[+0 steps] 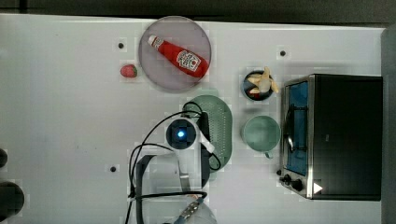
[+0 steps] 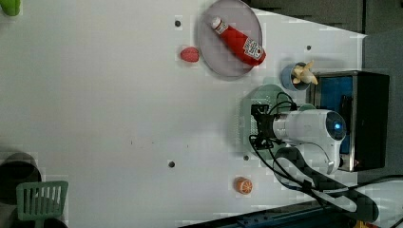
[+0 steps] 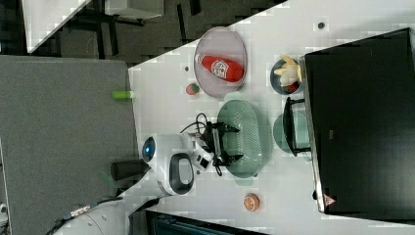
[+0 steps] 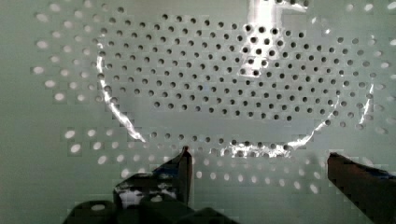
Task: Drag strainer right to left.
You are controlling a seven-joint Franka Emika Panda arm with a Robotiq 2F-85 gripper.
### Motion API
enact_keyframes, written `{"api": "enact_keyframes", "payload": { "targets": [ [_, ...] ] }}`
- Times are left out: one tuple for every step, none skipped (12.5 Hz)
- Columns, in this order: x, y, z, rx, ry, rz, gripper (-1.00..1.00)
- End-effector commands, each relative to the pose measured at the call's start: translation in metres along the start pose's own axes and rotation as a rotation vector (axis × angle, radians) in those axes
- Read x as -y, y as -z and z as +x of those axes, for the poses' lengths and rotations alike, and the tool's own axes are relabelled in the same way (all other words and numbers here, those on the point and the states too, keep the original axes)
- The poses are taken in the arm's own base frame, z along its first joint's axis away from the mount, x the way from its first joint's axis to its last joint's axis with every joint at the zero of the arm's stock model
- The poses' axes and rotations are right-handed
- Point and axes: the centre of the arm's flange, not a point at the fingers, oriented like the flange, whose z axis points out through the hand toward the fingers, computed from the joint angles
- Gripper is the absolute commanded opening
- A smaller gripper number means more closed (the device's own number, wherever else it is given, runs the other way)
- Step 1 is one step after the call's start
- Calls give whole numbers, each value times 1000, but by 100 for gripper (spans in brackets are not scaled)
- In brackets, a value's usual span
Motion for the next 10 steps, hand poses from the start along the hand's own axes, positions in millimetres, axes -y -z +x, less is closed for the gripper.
{"api": "enact_keyframes", "payload": {
  "targets": [
    [5, 18, -31, 6, -64, 38, 100],
    [6, 18, -40, 5, -54, 39, 100],
    [6, 17, -49, 5, -46, 39, 100],
    [8, 16, -59, 4, -37, 40, 100],
    [10, 15, -68, 4, -36, 42, 100],
    [11, 14, -79, 4, -41, 43, 100],
    [13, 12, -89, 3, -58, 43, 100],
    [15, 11, -100, 4, -74, 46, 100],
    [18, 11, -112, 5, -75, 52, 100],
    [21, 10, -123, 4, -68, 52, 100]
  ]
}}
